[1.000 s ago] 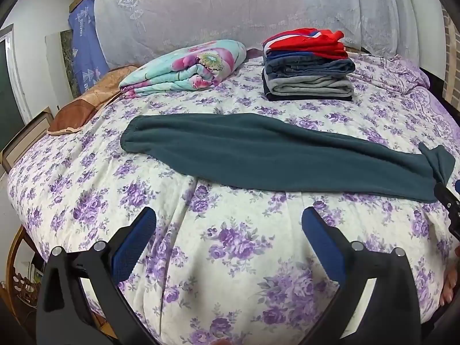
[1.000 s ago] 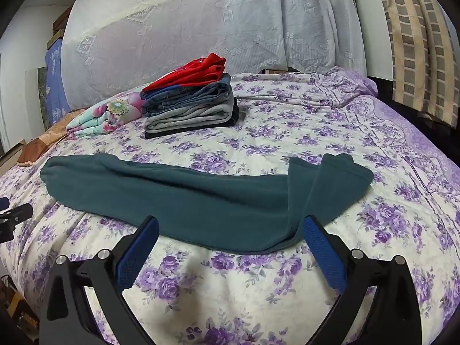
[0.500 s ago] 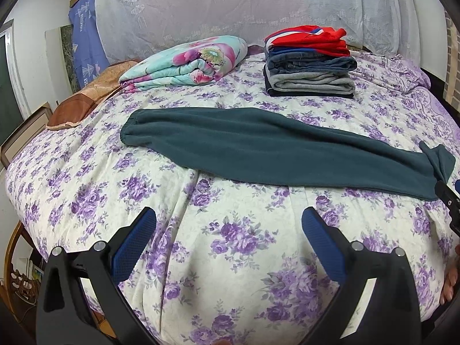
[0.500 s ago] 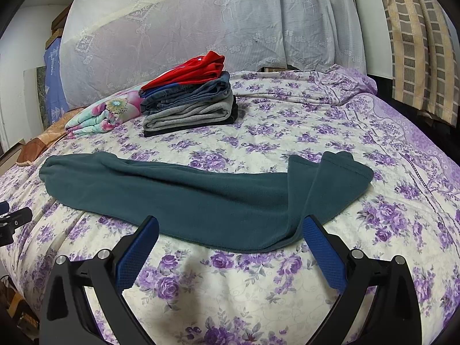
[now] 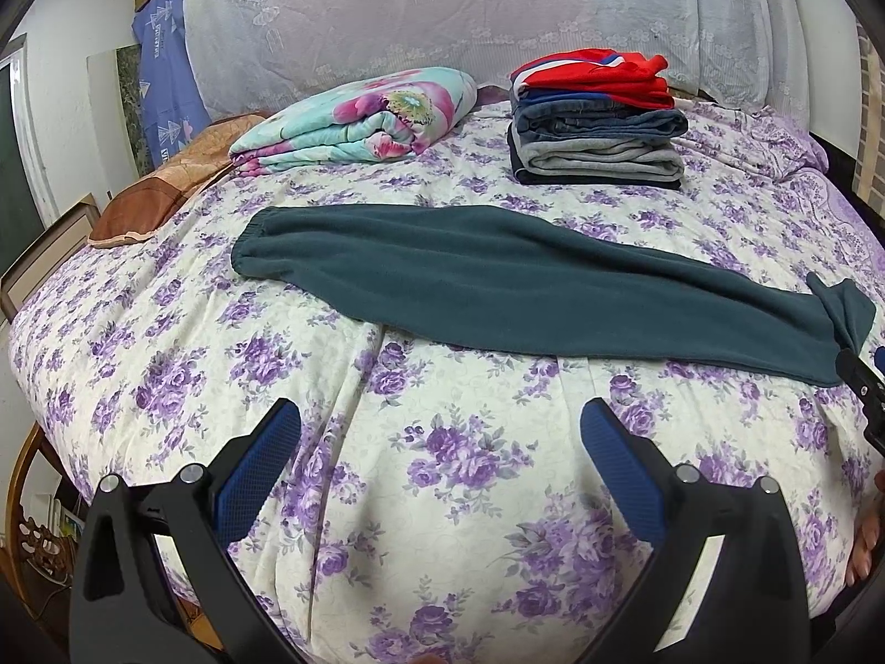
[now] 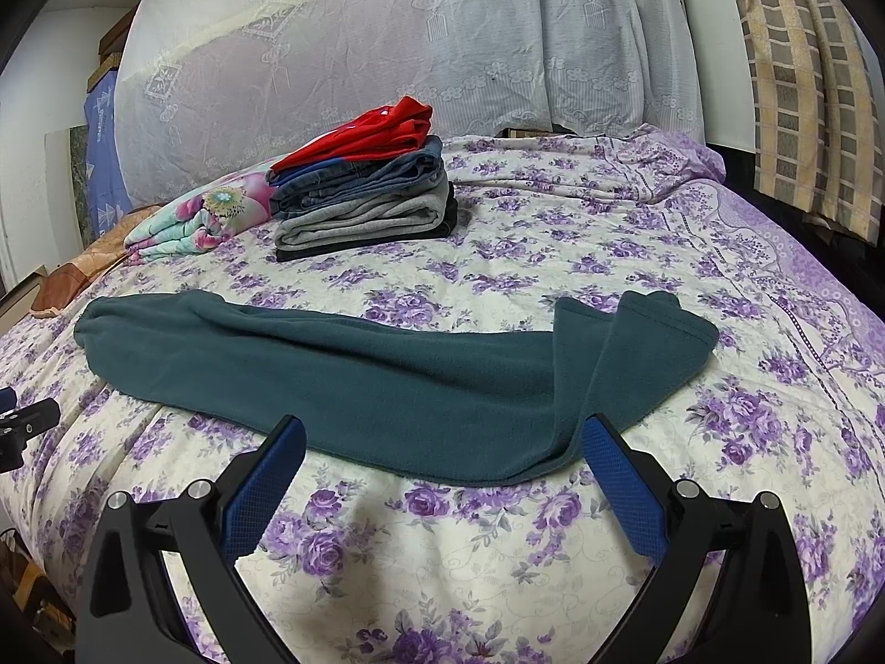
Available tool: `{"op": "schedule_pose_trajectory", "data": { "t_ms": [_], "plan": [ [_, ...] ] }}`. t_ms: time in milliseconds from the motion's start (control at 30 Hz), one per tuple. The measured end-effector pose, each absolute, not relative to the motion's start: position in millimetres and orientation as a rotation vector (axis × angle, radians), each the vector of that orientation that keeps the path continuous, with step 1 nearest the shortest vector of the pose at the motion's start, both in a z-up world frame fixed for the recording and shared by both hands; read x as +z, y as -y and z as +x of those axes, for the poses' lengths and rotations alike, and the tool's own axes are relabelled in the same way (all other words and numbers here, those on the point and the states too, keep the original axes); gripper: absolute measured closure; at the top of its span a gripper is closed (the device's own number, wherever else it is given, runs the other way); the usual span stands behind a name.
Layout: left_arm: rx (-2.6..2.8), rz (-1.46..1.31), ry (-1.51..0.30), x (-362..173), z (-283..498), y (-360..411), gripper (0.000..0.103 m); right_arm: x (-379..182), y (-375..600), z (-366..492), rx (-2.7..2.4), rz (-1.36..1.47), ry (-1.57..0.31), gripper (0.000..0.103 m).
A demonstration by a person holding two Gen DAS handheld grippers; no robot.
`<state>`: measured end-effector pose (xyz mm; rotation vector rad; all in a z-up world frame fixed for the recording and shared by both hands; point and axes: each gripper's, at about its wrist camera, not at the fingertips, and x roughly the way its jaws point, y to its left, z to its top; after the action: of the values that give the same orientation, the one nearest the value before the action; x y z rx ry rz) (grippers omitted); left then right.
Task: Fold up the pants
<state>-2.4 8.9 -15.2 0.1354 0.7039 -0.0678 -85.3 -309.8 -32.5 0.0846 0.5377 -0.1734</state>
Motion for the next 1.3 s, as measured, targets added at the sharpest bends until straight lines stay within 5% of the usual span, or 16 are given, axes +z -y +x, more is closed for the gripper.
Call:
{"op": "schedule_pose_trajectory", "data": {
  "t_ms": [1300],
  "plan": [
    [-0.071, 0.127, -0.723, -22.2, -3.9, -14.0, 0.004, -31.0, 306.0, -83.4, -0.177, 0.077, -0.542, 0.003]
  ]
}}
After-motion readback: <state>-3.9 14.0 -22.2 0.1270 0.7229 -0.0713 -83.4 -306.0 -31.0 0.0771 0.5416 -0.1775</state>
